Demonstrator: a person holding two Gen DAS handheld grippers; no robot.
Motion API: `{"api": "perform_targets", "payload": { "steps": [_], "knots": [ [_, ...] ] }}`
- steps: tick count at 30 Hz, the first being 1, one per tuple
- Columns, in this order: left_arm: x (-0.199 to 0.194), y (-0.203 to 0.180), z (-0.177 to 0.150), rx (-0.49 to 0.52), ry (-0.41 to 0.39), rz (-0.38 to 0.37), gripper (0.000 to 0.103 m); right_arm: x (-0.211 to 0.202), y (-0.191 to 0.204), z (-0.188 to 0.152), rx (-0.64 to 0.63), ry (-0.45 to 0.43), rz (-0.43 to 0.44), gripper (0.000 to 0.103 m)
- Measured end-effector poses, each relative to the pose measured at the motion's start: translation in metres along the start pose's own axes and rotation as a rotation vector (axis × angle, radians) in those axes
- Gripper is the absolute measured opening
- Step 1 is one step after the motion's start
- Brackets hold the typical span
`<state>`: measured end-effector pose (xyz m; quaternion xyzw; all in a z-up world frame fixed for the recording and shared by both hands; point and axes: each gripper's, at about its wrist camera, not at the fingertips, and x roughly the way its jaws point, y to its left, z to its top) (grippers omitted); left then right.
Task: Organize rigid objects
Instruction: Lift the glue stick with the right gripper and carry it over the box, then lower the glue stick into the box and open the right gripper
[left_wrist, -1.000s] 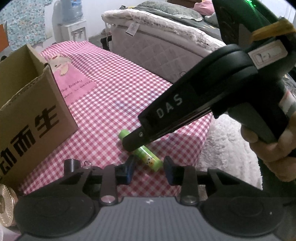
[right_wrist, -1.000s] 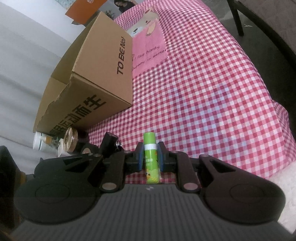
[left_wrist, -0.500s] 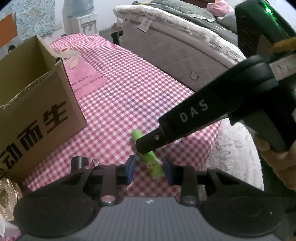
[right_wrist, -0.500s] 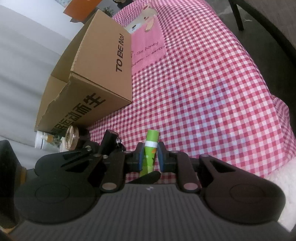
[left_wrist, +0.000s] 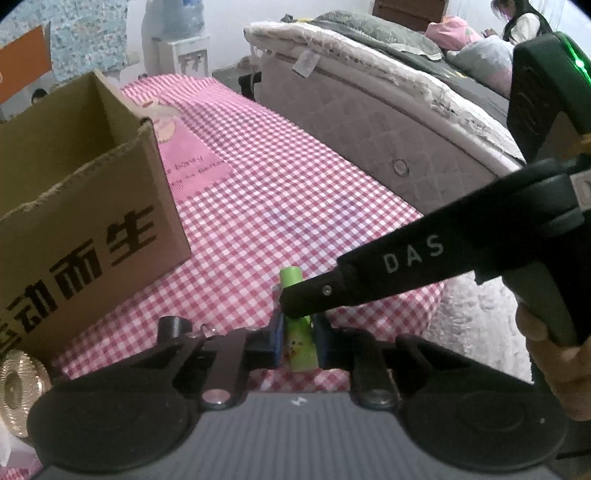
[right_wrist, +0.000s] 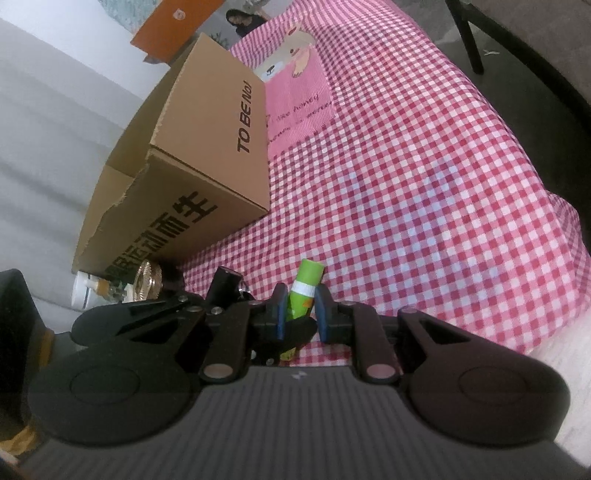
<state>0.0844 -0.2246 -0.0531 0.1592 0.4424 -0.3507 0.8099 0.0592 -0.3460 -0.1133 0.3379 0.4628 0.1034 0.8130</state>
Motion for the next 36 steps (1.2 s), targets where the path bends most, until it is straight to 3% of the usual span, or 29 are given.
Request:
{"api": "perform_targets", "payload": {
  "steps": [4,10,14,18,25,31,36],
  "knots": [
    [-0.021,0.001,-0.001,-0.002,-0.057,0.009,0.017,-0.012,0.014,-0.005,-0.032,-0.046,0.004,0.014],
    [-0.089,0.003,0.004,0.012,-0.218,0.083,0.017,-0.049,0.069,-0.007,-0.169,-0.167,0.028,0.014],
    [-0.142,0.022,0.011,-0.016,-0.304,0.177,0.017,-0.064,0.118,0.001,-0.280,-0.245,0.107,0.014],
    [-0.175,0.063,0.023,-0.071,-0.311,0.250,0.017,-0.051,0.167,0.025,-0.358,-0.248,0.213,0.014],
    [-0.179,0.168,0.043,-0.209,-0.188,0.293,0.017,0.036,0.224,0.098,-0.347,-0.052,0.309,0.014],
    [-0.140,0.259,0.051,-0.340,-0.047,0.237,0.017,0.132,0.256,0.154,-0.269,0.132,0.260,0.014],
    [-0.105,0.299,0.051,-0.404,0.037,0.222,0.017,0.192,0.255,0.171,-0.225,0.248,0.213,0.014]
  ]
}}
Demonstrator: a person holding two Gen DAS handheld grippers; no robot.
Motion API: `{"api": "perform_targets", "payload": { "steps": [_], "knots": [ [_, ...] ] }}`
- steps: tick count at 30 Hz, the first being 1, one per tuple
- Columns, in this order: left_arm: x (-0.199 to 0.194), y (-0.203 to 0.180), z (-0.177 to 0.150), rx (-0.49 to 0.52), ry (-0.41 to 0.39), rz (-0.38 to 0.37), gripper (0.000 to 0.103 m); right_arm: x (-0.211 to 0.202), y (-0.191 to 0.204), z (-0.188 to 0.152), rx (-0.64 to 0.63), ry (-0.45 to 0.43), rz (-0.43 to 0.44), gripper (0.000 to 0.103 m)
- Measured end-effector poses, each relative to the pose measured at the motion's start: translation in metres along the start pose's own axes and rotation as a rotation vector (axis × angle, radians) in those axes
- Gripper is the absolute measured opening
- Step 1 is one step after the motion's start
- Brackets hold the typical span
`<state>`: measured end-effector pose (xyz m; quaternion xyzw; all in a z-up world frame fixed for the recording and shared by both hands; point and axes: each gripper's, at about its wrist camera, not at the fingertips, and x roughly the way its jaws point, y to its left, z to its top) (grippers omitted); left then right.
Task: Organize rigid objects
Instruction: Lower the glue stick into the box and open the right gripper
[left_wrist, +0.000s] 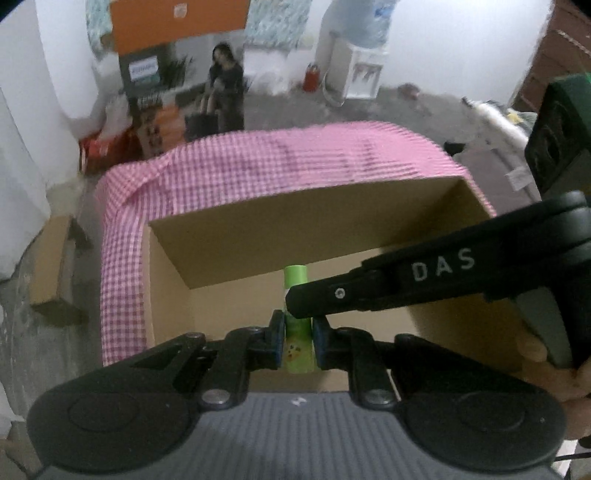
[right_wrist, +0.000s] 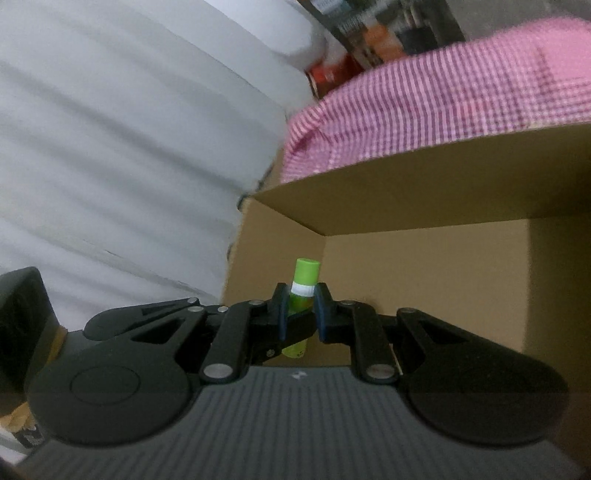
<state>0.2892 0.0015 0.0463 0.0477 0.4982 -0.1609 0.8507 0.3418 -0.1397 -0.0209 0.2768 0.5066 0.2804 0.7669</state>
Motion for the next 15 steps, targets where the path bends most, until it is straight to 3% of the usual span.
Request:
{"api": "perform_targets", "payload": {
  "steps": [4,8,15],
  "knots": [
    [0.018,0.007,0.002,0.004,0.036,0.038,0.018,0.043,-0.012,0.025,0.044,0.084,-0.002,0.014],
    [0.021,0.009,0.000,0.006,0.043,0.045,0.032,0.073,-0.029,0.033,0.075,0.144,-0.004,0.016],
    [0.004,0.011,0.000,0.008,-0.019,0.053,0.043,0.091,-0.029,0.039,0.074,0.127,-0.001,0.021]
  ]
}}
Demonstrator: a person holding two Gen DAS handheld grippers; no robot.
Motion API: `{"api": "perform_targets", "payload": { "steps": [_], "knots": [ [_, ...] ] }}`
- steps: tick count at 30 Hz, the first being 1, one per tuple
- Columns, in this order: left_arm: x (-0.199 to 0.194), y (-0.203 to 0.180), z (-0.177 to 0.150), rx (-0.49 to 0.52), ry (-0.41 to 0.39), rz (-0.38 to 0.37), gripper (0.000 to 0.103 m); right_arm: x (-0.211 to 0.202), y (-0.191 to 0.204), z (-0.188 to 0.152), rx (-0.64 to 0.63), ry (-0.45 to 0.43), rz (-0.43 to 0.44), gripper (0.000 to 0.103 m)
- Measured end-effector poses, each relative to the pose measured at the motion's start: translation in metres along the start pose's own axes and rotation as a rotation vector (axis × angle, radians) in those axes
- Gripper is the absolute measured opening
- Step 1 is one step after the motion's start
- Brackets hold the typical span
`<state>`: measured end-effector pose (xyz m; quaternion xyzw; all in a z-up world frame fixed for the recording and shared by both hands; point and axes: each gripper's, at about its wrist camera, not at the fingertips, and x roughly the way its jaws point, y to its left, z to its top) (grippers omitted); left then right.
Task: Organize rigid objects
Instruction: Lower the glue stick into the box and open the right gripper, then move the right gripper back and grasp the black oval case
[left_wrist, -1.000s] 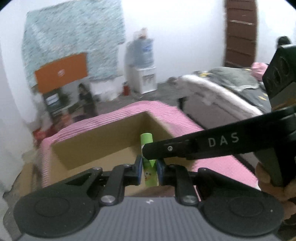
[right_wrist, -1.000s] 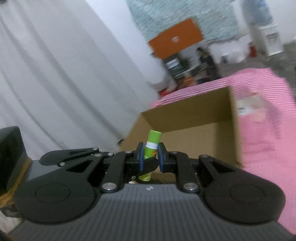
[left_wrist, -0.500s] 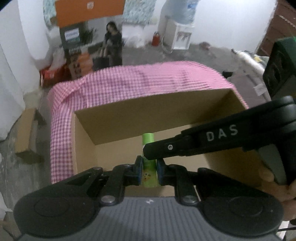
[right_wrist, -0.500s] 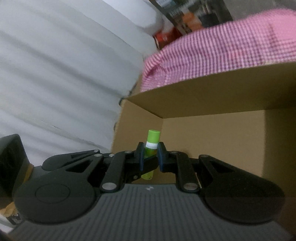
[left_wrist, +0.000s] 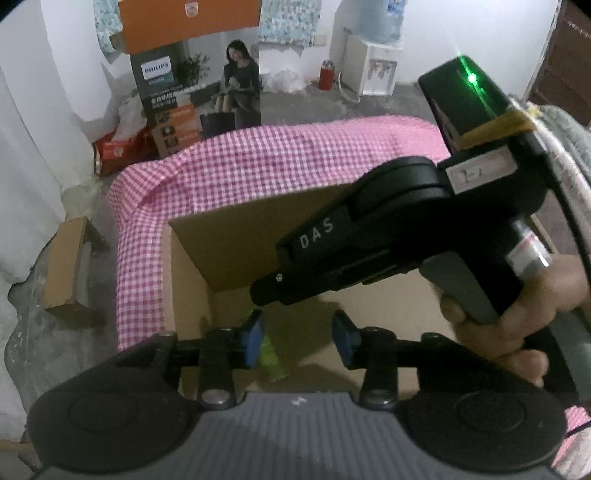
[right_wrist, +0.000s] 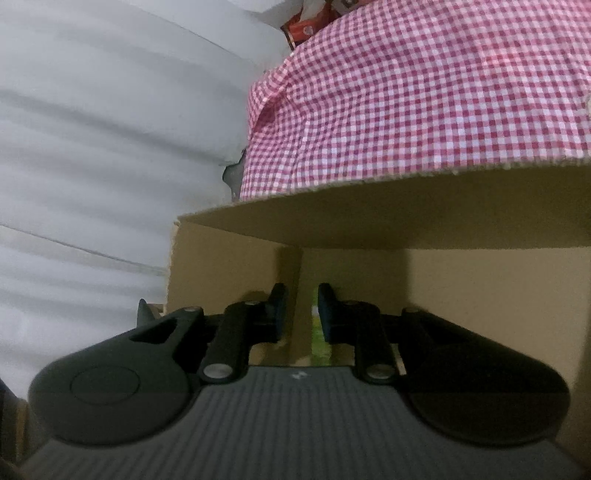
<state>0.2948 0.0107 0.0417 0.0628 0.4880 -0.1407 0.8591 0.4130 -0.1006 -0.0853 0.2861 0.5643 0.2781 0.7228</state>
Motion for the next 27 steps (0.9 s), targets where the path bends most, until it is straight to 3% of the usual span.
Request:
{"api": "perform_targets", "payload": {
  "steps": [4,9,14,17,22,27],
  "knots": [
    [-0.027,-0.004,-0.004,0.005,-0.069,-0.015,0.048,-0.030,0.008,-0.008,-0.034,-0.059,0.003,0.024],
    [-0.080,-0.014,-0.017,0.024,-0.180,-0.050,0.060,-0.100,0.024,-0.042,-0.107,-0.172,0.020,0.028],
    [-0.130,-0.036,-0.046,0.076,-0.273,-0.103,0.080,-0.176,0.029,-0.106,-0.171,-0.295,0.048,0.040],
    [-0.149,-0.057,-0.072,0.119,-0.304,-0.145,0.085,-0.218,0.024,-0.159,-0.205,-0.376,0.051,0.048],
    [-0.151,-0.095,-0.114,0.188,-0.319,-0.210,0.087,-0.262,-0.006,-0.247,-0.205,-0.493,0.010,0.049],
    [-0.123,-0.143,-0.158,0.253,-0.274,-0.294,0.087,-0.250,-0.063,-0.306,-0.106,-0.513,-0.082,0.049]
  ]
}}
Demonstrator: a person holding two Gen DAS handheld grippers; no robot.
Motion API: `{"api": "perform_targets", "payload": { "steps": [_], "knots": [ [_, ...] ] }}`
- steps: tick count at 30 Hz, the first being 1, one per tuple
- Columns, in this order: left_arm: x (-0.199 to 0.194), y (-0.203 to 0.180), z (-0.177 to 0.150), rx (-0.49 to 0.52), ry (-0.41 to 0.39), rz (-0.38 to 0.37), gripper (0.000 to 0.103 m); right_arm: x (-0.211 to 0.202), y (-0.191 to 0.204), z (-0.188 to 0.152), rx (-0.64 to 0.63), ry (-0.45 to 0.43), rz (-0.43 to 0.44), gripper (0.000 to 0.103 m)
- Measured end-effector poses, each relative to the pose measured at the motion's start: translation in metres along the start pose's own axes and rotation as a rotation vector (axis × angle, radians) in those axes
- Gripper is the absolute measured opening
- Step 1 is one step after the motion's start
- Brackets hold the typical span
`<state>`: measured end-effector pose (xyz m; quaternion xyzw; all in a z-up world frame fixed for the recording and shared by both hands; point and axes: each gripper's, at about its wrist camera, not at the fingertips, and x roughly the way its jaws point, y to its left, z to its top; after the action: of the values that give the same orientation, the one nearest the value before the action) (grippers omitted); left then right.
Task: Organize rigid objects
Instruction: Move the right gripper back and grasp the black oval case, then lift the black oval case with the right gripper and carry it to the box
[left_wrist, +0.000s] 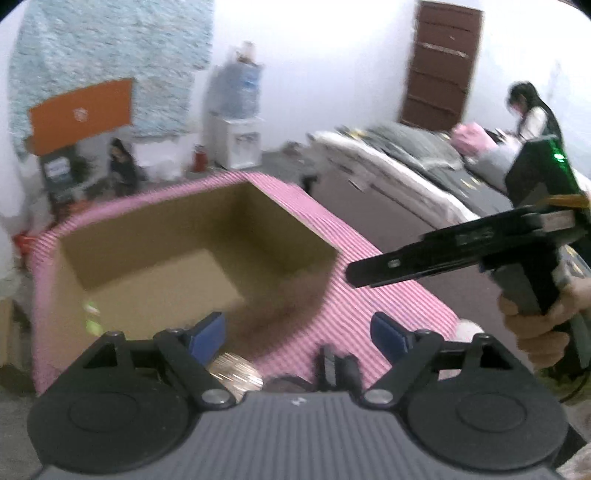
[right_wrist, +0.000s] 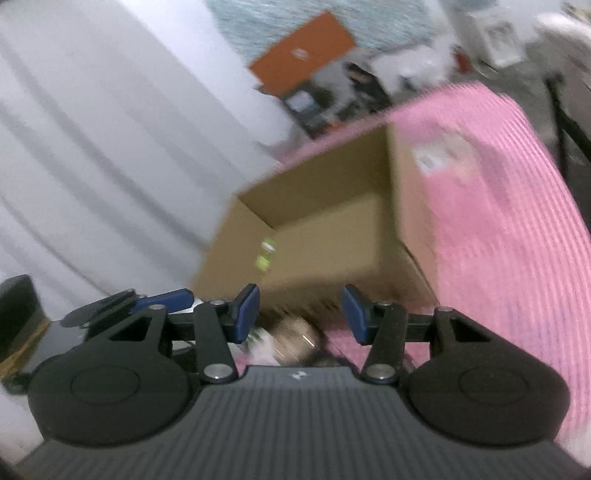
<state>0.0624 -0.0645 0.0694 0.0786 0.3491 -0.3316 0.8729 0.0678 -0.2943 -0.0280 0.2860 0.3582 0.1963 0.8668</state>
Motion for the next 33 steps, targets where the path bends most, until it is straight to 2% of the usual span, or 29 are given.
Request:
{"api": "perform_targets", "payload": {
  "steps": [5,7,9,11,15,17,24,30,33],
  "knots": [
    [0.052,-0.030,-0.030,-0.032,0.114,-0.091,0.080,0.019,-0.049,-0.045,0.088,0.066,-0.104,0.049],
    [0.067,-0.039,-0.038,-0.012,0.130,-0.085,0.078,0.027,-0.059,-0.055,0.092,0.082,-0.143,0.048],
    [0.079,-0.051,-0.046,0.031,0.147,-0.055,0.072,0.035,-0.063,-0.060,0.090,0.096,-0.165,0.047],
    [0.088,-0.064,-0.054,0.082,0.163,-0.031,0.062,0.038,-0.064,-0.065,0.096,0.104,-0.166,0.046],
    [0.102,-0.074,-0.059,0.135,0.186,-0.021,0.053,0.056,-0.074,-0.070,0.121,0.112,-0.148,0.040],
    [0.110,-0.074,-0.059,0.142,0.198,-0.011,0.044,0.056,-0.077,-0.068,0.141,0.121,-0.137,0.037],
    [0.128,-0.068,-0.058,0.123,0.229,0.019,0.042,0.052,-0.086,-0.065,0.177,0.131,-0.096,0.026],
    [0.136,-0.067,-0.057,0.100,0.254,-0.008,0.044,0.047,-0.090,-0.062,0.215,0.141,-0.054,0.023],
    [0.140,-0.069,-0.055,0.112,0.244,-0.012,0.044,0.049,-0.088,-0.060,0.193,0.136,-0.068,0.023]
  ]
}}
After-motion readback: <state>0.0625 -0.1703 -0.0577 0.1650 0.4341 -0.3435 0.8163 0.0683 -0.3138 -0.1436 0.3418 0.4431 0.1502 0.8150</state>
